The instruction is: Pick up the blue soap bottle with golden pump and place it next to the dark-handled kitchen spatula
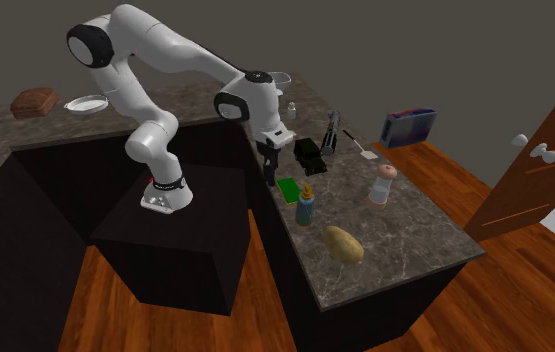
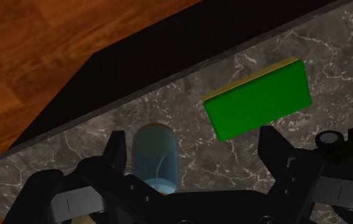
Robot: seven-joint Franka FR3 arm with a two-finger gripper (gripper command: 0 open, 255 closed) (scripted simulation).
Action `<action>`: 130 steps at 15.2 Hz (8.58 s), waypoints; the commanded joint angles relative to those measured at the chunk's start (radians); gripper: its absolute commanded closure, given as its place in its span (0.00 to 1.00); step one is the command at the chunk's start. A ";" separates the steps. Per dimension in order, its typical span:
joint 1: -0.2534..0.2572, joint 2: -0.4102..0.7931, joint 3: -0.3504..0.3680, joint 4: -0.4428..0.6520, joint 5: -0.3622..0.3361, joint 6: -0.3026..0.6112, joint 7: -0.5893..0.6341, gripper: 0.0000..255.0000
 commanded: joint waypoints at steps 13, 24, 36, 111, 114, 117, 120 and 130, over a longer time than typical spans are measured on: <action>0.026 0.347 -0.050 0.141 0.236 0.303 -0.179 0.00; 0.026 0.366 -0.048 0.141 0.249 0.320 -0.188 1.00; 0.027 0.339 -0.051 0.153 0.226 0.284 -0.169 1.00; 0.326 0.388 0.352 0.830 -0.051 -0.314 0.701 1.00; 0.366 0.461 0.377 0.926 -0.080 -0.342 0.767 1.00; 0.411 0.545 0.398 1.041 -0.112 -0.379 0.830 1.00; 0.463 0.644 0.412 1.183 -0.147 -0.429 0.886 1.00; 0.540 0.790 0.419 1.324 -0.193 -0.435 0.961 1.00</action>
